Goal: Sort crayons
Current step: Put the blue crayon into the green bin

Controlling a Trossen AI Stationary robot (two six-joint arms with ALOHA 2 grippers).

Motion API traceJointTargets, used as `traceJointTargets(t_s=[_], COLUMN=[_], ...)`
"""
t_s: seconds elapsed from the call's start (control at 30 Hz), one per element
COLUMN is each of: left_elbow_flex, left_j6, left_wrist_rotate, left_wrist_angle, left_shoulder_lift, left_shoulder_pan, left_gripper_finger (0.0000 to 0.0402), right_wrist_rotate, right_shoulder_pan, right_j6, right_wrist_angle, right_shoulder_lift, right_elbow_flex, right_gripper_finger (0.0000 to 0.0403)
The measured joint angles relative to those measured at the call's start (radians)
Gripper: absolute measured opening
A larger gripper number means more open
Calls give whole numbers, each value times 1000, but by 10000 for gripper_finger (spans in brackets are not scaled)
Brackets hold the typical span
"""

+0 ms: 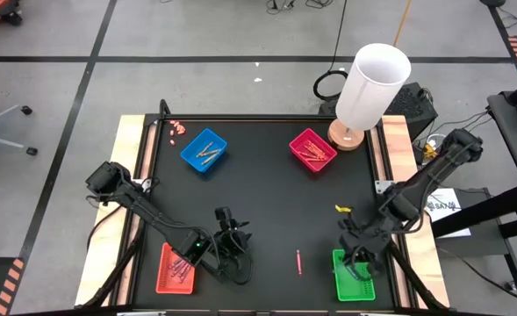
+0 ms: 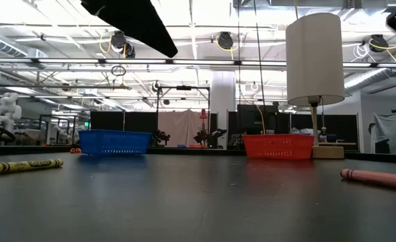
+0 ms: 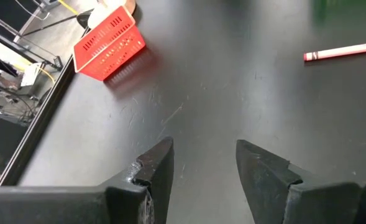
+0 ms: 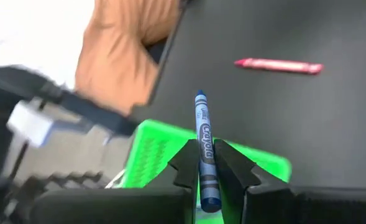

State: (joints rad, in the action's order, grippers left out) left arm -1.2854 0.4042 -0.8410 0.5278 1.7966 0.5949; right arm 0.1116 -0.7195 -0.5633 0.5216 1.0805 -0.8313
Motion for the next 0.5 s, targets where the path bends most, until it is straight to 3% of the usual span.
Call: traceJointTargets(t_s=[0.17, 0.5], left_elbow_flex=[0, 0], left_j6=[0, 0], left_wrist_rotate=[0, 0], left_wrist_angle=[0, 0], left_shoulder_lift=[0, 0], left_shoulder_pan=[-1, 0], left_gripper_finger=[171, 171], right_wrist_rotate=[76, 75], right_shoulder_pan=[-61, -137], right_j6=[-53, -362], right_wrist_angle=[50, 196], right_shoulder_lift=[1, 107], right_elbow_flex=[-26, -26], right_gripper_finger=[25, 27])
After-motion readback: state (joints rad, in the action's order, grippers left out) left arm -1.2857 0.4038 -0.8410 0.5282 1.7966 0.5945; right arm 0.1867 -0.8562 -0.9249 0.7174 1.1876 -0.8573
